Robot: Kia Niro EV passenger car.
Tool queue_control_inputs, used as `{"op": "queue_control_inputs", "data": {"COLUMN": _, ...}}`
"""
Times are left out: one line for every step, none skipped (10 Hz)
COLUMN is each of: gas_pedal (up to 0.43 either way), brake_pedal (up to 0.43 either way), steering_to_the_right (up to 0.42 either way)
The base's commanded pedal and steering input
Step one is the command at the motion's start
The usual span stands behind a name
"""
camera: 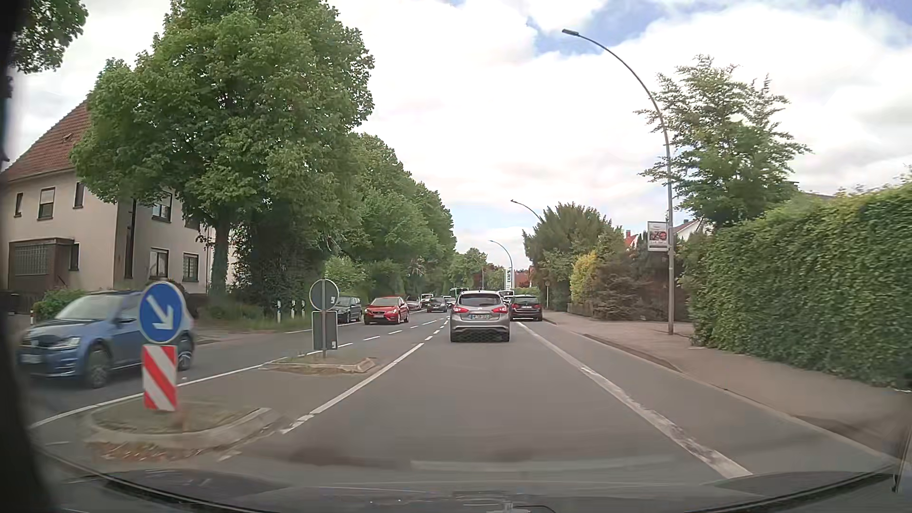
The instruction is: Follow the waypoints while adhering to traffic rules and regulations
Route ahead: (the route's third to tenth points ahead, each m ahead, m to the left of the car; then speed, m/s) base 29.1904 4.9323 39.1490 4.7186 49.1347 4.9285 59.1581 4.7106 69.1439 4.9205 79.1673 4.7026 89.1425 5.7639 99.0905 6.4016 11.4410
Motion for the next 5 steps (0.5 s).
{"op": "queue_control_inputs", "data": {"gas_pedal": 0.110, "brake_pedal": 0.000, "steering_to_the_right": -0.006}}
{"op": "queue_control_inputs", "data": {"gas_pedal": 0.118, "brake_pedal": 0.000, "steering_to_the_right": -0.006}}
{"op": "queue_control_inputs", "data": {"gas_pedal": 0.130, "brake_pedal": 0.000, "steering_to_the_right": -0.006}}
{"op": "queue_control_inputs", "data": {"gas_pedal": 0.130, "brake_pedal": 0.000, "steering_to_the_right": -0.006}}
{"op": "queue_control_inputs", "data": {"gas_pedal": 0.138, "brake_pedal": 0.000, "steering_to_the_right": -0.006}}
